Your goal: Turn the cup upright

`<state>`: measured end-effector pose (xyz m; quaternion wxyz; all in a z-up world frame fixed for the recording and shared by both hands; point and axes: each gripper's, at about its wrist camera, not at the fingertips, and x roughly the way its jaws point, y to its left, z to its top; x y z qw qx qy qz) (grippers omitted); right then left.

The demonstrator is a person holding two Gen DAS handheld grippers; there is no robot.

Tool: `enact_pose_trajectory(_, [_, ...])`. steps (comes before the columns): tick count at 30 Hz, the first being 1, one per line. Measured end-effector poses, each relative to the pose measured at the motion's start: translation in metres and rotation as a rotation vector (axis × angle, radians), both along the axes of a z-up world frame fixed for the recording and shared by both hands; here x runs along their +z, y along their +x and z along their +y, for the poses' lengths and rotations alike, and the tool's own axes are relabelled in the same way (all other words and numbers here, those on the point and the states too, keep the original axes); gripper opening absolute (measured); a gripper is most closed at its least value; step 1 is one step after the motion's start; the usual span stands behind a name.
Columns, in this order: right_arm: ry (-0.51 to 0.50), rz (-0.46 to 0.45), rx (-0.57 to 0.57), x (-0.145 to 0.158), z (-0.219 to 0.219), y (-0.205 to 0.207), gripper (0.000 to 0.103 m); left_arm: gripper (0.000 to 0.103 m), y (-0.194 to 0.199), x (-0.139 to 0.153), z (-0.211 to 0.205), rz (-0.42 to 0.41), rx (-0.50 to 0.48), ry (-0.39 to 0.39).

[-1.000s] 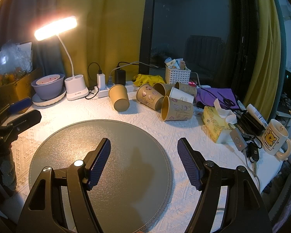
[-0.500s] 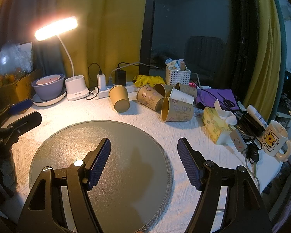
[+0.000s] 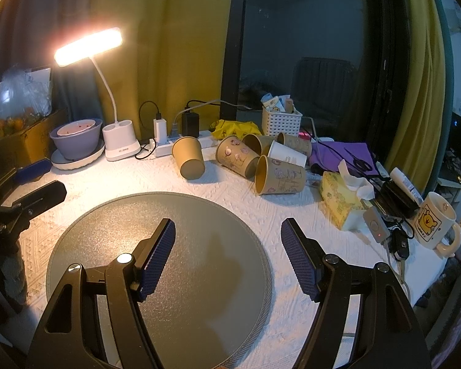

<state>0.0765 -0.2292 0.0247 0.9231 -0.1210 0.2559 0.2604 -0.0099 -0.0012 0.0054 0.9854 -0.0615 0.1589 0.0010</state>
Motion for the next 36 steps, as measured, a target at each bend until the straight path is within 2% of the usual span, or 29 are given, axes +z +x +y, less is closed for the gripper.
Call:
enact_pose_trajectory(18, [0.006,0.006,0.007,0.003,-0.002,0.001,0.074,0.101,0.000,-0.002,-0.005,0.000,-0.004,0.002])
enact_pose_trajectory(21, [0.015,0.014,0.012,0.001,-0.002,0.011,0.074,0.101,0.002,-0.003,-0.006,0.010,-0.002,0.005])
enact_pose_trajectory(28, [0.026,0.046,0.002,-0.007,-0.013,0.049,0.074,0.101,0.026,-0.011,0.000,0.092,0.030,-0.011])
enact_pose_trajectory(36, [0.062,0.109,-0.013,-0.022,-0.020,0.115,0.074,0.101,0.084,-0.005,-0.003,0.211,0.042,-0.011])
